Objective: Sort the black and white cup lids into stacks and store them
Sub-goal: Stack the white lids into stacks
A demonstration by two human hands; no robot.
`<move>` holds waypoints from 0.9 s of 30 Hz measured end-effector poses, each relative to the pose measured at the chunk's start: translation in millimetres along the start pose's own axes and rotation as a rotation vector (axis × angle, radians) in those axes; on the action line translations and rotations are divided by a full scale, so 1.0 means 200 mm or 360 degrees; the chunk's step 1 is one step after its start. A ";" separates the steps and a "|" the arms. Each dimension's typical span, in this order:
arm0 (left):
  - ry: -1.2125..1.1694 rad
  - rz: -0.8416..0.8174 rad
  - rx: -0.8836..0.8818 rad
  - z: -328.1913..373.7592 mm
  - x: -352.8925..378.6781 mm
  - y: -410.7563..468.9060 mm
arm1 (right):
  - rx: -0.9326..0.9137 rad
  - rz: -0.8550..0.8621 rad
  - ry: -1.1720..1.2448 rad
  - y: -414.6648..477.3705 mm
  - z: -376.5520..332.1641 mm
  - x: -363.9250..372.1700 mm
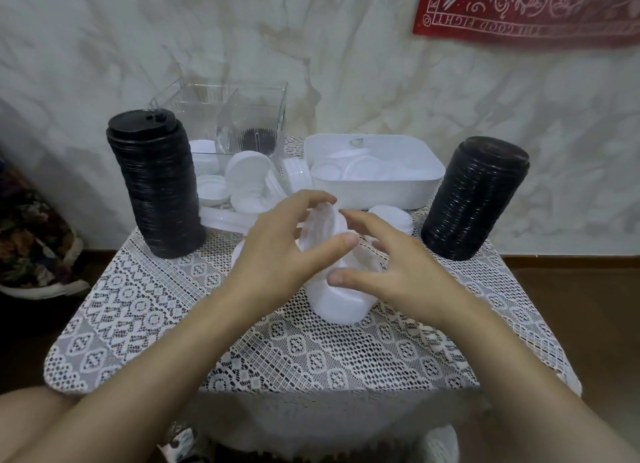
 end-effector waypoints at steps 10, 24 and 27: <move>-0.0651 0.0112 0.0060 0.02 0.00 -0.02 | -0.0109 0.0059 0.0444 -0.01 -0.15 0.03; -0.0164 -0.0204 -0.0200 -0.20 -0.01 -0.15 | 0.0088 -0.0322 -0.0155 -0.05 0.08 -0.07; -0.0088 -0.0299 -0.0168 -0.23 0.03 -0.20 | 0.0086 -0.0311 -0.0109 -0.05 0.09 -0.04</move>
Point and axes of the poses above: each hand's wrist, its own y-axis towards the middle knuckle, its own x-axis out of the palm, z = x × y, the point moved 3 cm from there along y, towards the middle knuckle, and after that the axes turned 7 degrees about z, right-handed, at the moved point
